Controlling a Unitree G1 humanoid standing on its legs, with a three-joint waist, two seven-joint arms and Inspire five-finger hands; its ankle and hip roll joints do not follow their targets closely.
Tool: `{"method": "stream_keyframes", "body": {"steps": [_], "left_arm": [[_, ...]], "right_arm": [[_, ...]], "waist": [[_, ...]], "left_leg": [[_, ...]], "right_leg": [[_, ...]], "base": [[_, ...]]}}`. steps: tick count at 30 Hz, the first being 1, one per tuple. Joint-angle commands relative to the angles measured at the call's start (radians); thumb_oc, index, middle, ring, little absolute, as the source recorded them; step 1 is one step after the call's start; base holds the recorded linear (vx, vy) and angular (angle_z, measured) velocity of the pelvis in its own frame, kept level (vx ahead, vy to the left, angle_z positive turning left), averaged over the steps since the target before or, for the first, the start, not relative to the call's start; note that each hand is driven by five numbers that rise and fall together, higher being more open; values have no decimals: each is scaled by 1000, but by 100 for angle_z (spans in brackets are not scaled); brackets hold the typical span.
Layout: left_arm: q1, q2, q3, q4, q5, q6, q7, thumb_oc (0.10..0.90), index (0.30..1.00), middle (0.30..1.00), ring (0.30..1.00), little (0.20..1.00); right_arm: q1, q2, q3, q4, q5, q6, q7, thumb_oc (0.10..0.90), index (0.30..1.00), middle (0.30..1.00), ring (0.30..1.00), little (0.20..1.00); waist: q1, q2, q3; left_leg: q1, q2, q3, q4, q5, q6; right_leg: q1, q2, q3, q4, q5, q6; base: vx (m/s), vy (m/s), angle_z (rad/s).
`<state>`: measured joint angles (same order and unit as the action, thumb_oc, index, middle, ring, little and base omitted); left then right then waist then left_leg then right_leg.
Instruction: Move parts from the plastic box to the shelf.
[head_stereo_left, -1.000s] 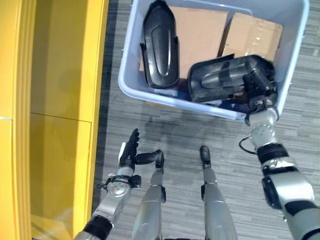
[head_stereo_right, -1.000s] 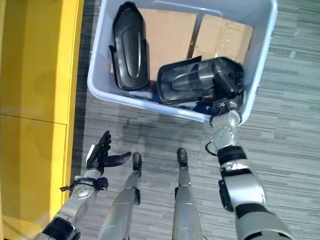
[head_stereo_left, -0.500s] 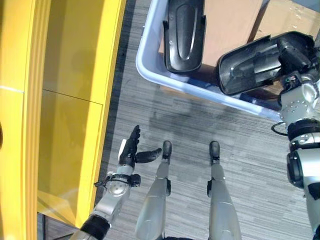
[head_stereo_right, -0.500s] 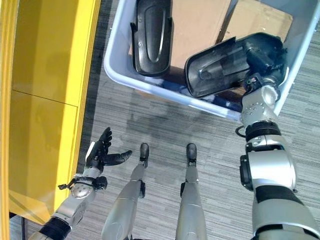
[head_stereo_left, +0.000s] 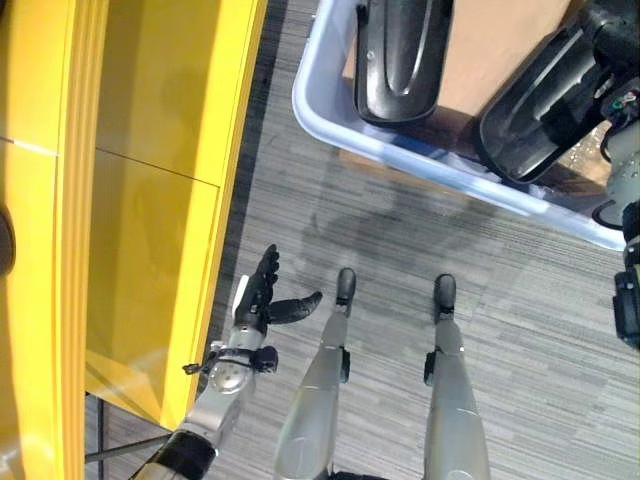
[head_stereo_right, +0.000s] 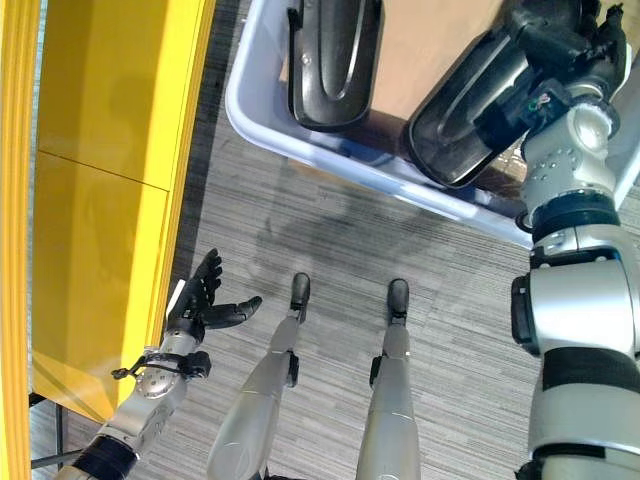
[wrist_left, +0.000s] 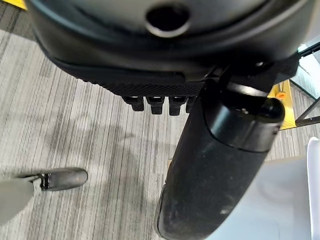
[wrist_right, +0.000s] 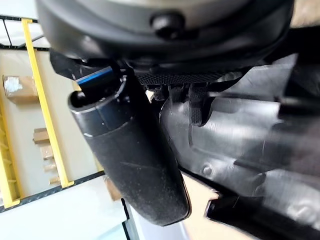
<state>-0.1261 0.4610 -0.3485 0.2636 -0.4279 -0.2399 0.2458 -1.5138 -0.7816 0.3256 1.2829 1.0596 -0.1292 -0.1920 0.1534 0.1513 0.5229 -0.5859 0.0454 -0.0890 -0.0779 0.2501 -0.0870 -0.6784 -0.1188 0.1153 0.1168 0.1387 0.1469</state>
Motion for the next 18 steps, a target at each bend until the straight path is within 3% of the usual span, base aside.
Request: {"method": "stream_keyframes", "body": {"steps": [1, 3, 4, 5, 6, 7, 11, 18], "left_arm": [[5, 58, -1, -99, -20, -61, -7, 900, 1000, 1000, 1000, 1000], [6, 59, 1, -100, -12, -61, -8, 900, 1000, 1000, 1000, 1000], [21, 47, 11, -77, 1, -84, 57, 900, 1000, 1000, 1000, 1000], [16, 39, 41, -81, -9, -91, 52, 900, 1000, 1000, 1000, 1000], [26, 10, 18, -74, -28, -83, 31, 900, 1000, 1000, 1000, 1000], [37, 8, 8, -74, -37, -81, 20, 900, 1000, 1000, 1000, 1000], [42, 15, 2, -69, -33, -80, 21, 900, 1000, 1000, 1000, 1000], [9, -12, 7, -34, -23, -80, 54, 900, 1000, 1000, 1000, 1000]], "right_arm": [[-127, -142, 130, -90, -21, -77, 14, 900, 1000, 1000, 1000, 1000], [-177, -183, 155, -80, -19, -91, 3, 900, 1000, 1000, 1000, 1000], [-198, -109, 242, -117, -64, -88, 2, 900, 1000, 1000, 1000, 1000], [-228, -119, 227, -156, -35, -111, -14, 900, 1000, 1000, 1000, 1000], [-283, -141, 246, -158, -2, -120, -10, 900, 1000, 1000, 1000, 1000], [-287, -151, 259, -157, 4, -123, -6, 900, 1000, 1000, 1000, 1000], [-290, -148, 283, -205, 9, -140, -2, 900, 1000, 1000, 1000, 1000], [-141, -103, 259, -511, -67, -232, -63, 900, 1000, 1000, 1000, 1000]], "waist": [[25, 34, -21], [33, 43, -32], [89, 51, -28], [102, 32, -39], [112, 5, -65], [115, 0, -69], [112, -1, -59], [69, -48, -43]], "left_leg": [[55, 59, -13, -7, -36, -72], [26, 59, -40, -9, -25, -79], [6, -52, -260, -9, -23, -33], [12, -7, -290, -9, -25, -54], [-5, -30, -346, -9, -14, -60], [-5, -40, -368, -9, -10, -59], [20, -54, -403, -8, -5, -56], [79, -52, -379, 0, -28, -43]], "right_leg": [[55, -62, -52, 69, -102, 18], [31, -63, -74, 84, -108, 18], [1, -15, -39, 94, -93, 14], [-35, -22, -9, 119, -105, 2], [-14, -28, 1, 97, -111, -10], [-2, -29, 0, 98, -120, -12], [36, -27, 7, 105, -137, -20], [107, -22, 33, 82, -130, -26]], "base": [[1, -144, 37], [-13, 121, 57], [43, 463, 56], [63, 324, 28], [109, -154, -46], [70, -216, -70], [35, -16, 5], [12, 31, -2]]}}
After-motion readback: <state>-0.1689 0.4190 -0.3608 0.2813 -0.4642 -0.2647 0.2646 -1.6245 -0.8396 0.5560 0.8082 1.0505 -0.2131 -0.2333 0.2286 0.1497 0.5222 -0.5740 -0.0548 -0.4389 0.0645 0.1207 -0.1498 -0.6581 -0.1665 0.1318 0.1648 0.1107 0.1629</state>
